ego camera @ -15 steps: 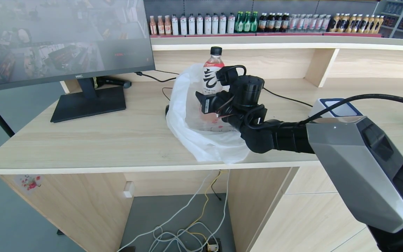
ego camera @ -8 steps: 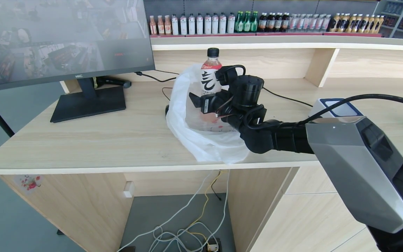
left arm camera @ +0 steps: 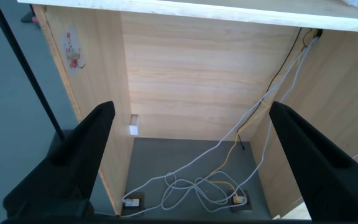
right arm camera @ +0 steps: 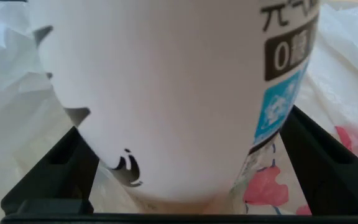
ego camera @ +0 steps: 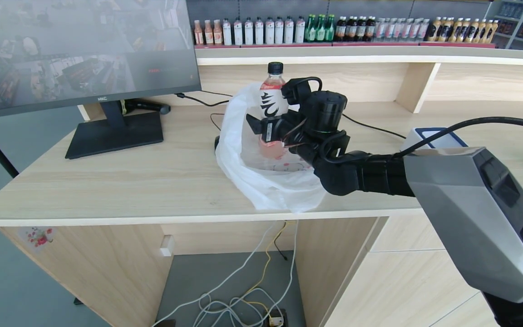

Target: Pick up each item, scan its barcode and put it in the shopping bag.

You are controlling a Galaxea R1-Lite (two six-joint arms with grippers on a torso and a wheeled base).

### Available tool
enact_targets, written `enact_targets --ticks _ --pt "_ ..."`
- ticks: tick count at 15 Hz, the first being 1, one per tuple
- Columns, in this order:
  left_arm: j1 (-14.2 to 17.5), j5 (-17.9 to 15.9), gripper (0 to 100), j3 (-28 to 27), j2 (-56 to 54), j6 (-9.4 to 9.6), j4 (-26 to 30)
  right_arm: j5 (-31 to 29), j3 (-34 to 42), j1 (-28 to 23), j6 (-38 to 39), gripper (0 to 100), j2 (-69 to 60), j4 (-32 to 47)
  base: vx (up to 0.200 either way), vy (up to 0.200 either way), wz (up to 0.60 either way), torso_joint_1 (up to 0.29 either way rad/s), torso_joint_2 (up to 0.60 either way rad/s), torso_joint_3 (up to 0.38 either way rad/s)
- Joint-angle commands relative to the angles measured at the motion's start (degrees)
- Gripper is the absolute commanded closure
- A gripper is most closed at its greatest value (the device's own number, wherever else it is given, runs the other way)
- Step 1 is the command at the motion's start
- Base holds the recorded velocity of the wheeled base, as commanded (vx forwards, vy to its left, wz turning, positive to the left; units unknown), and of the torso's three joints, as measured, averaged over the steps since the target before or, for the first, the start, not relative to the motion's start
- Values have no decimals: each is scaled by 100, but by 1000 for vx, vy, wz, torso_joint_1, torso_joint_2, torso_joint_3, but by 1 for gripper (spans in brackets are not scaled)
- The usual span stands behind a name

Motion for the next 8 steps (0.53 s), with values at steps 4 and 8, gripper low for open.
enact_targets --ticks 4,8 --pt "1 0 0 0 -1 -3 -1 1 -1 59 -96 0 -252 6 0 0 0 0 0 0" --pt "1 0 0 0 -1 -3 -1 1 -1 103 -183 0 -402 15 0 0 0 0 0 0"
